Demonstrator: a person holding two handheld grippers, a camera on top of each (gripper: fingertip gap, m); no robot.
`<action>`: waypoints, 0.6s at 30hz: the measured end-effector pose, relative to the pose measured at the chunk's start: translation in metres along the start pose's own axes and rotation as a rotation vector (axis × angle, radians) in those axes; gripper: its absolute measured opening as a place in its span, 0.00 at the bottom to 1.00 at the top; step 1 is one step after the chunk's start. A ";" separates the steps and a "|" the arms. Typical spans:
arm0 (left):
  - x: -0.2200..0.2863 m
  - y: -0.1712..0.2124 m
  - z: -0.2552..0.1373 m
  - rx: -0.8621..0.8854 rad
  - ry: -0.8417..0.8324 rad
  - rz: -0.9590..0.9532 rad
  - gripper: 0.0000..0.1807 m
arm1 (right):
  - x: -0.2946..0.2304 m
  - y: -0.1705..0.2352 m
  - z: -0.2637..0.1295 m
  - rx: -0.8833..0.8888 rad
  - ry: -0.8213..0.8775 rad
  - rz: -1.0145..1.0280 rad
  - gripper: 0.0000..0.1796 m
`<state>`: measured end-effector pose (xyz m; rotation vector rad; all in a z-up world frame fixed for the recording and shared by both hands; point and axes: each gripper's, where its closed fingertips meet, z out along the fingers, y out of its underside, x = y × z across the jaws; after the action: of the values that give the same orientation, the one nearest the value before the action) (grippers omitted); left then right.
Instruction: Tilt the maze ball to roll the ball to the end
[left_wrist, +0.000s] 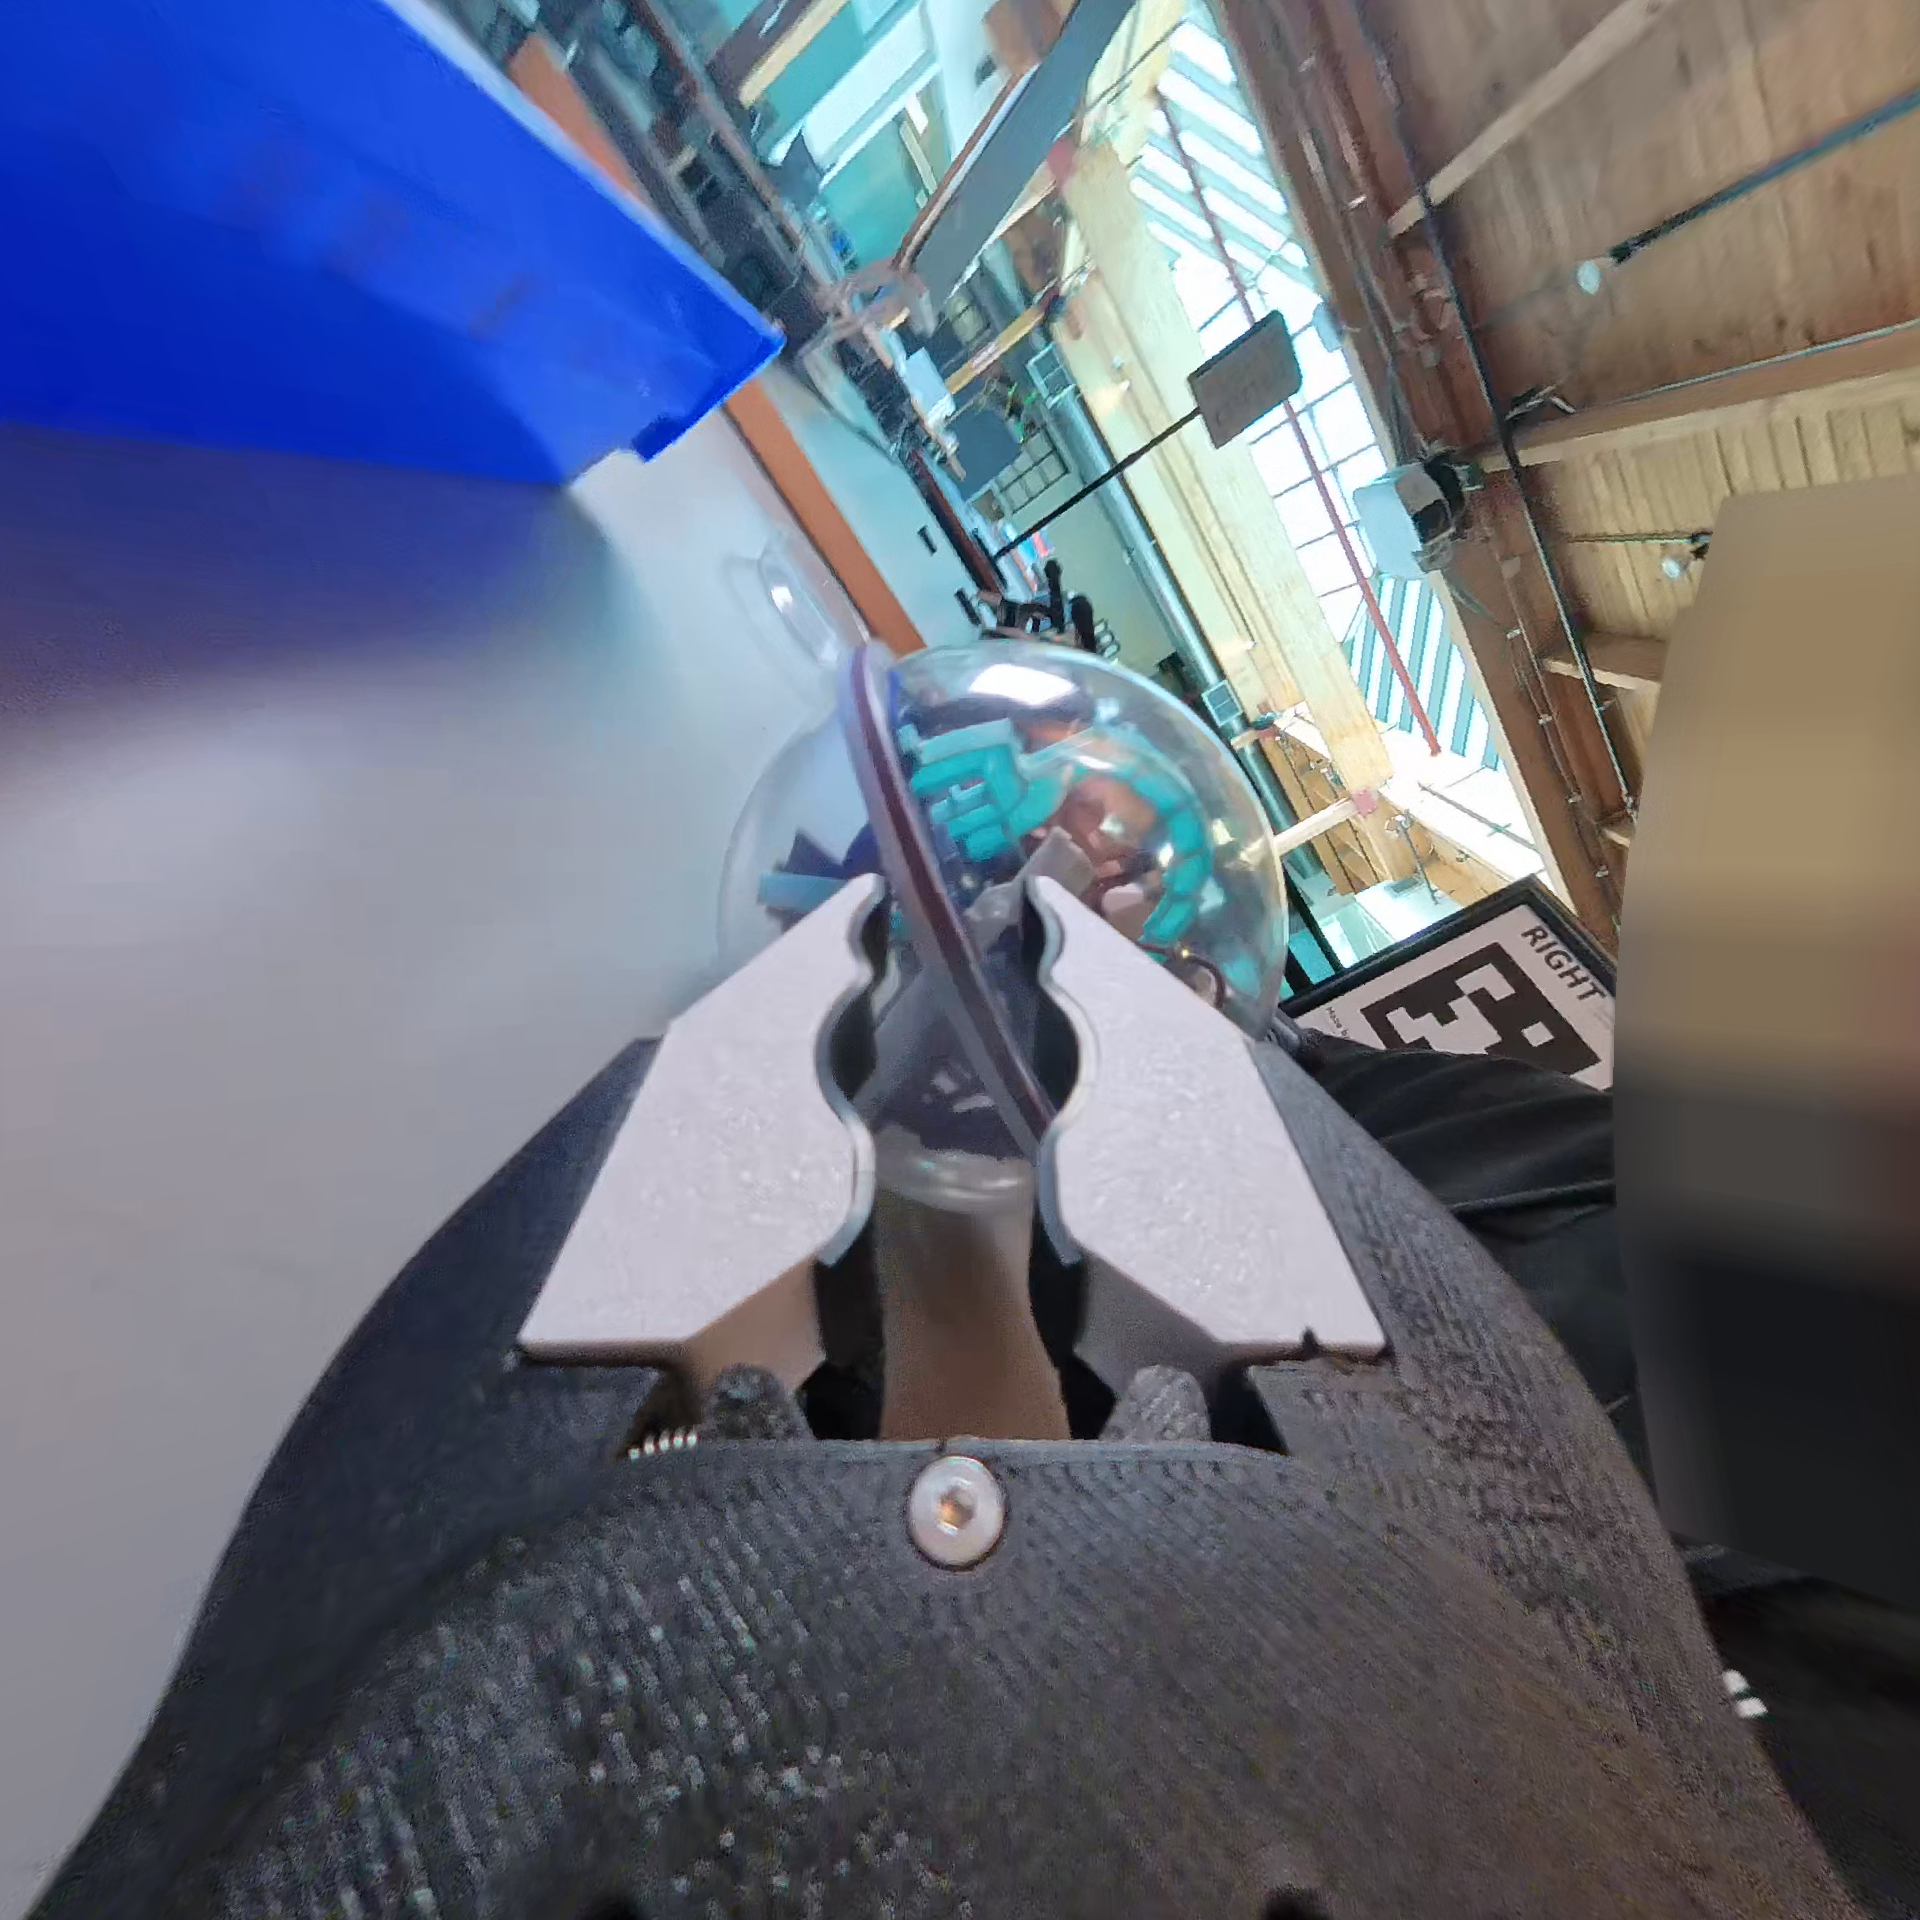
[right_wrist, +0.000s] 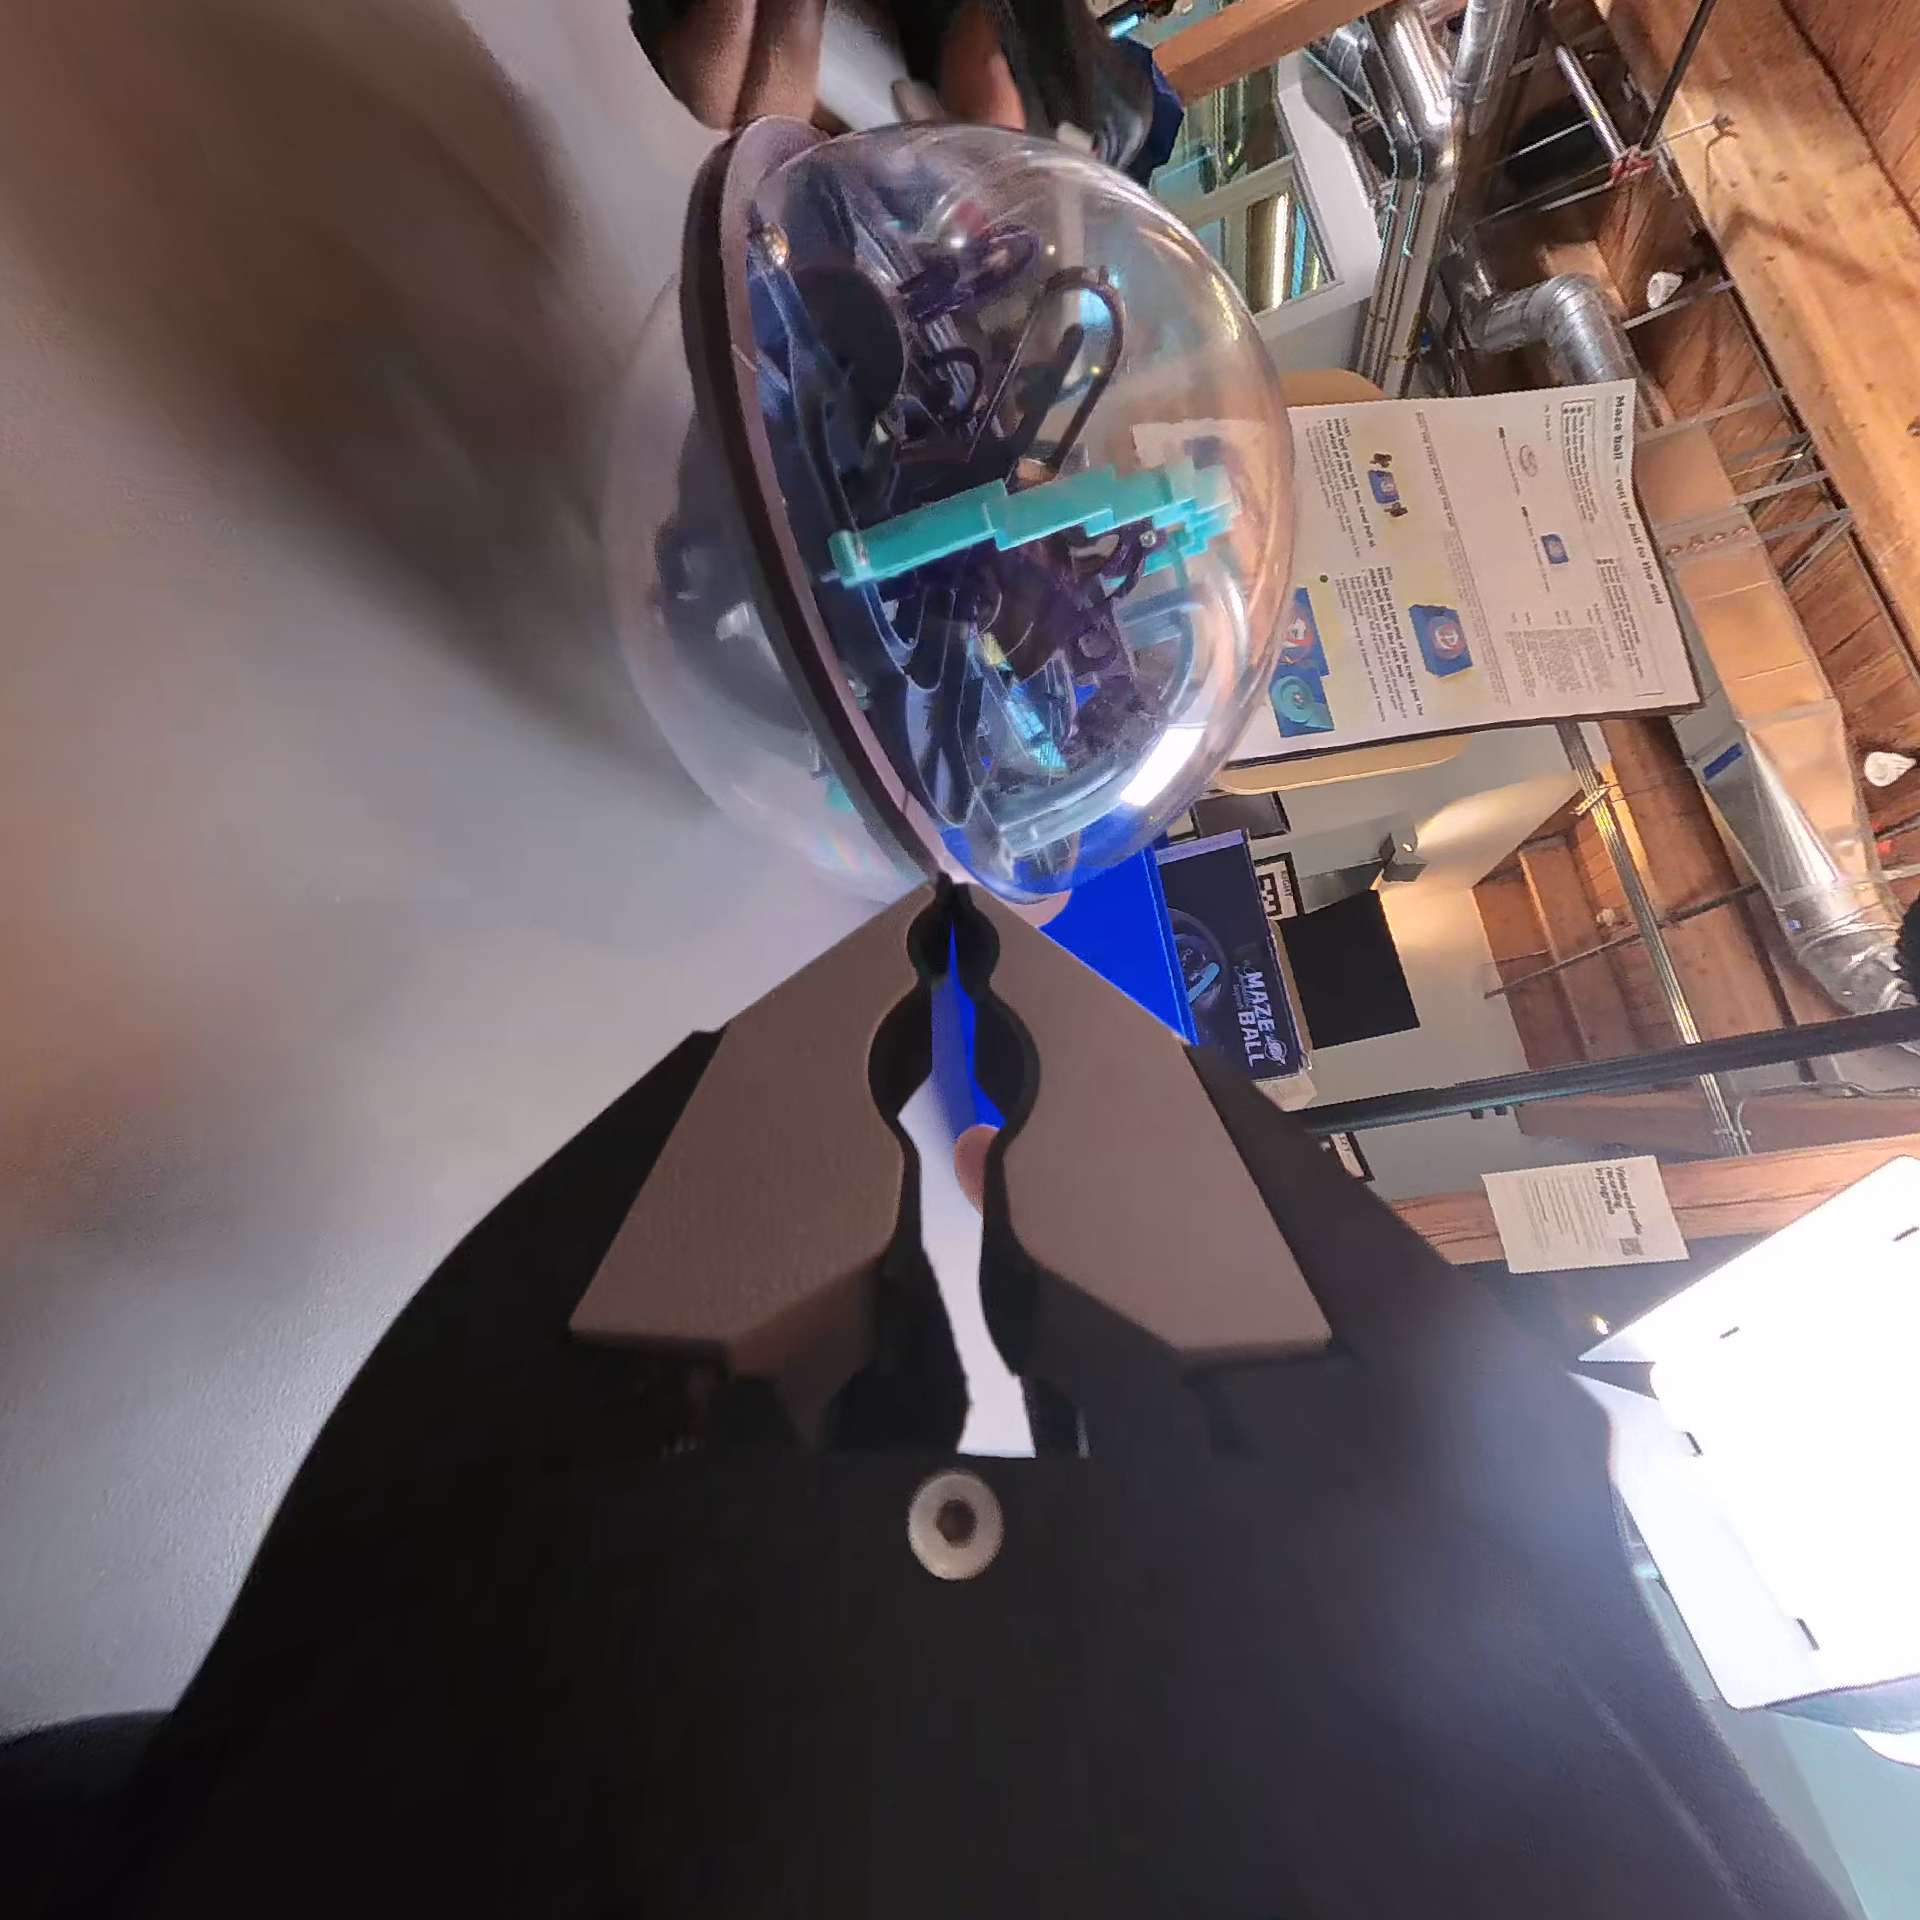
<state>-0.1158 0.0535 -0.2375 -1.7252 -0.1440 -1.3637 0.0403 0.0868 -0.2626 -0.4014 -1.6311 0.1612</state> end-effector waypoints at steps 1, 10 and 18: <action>0.005 -0.006 -0.002 0.030 0.017 0.047 0.20 | 0.000 0.000 0.000 0.001 -0.001 0.003 0.00; 0.031 0.005 0.022 -0.097 -0.071 0.730 0.68 | -0.003 0.005 0.006 -0.017 -0.015 0.035 0.06; 0.027 0.018 0.037 -0.153 -0.091 0.785 0.59 | 0.003 0.012 0.011 -0.051 -0.006 0.095 0.07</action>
<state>-0.0681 0.0572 -0.2250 -1.6952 0.5489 -0.7241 0.0311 0.1005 -0.2651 -0.5182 -1.6257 0.1932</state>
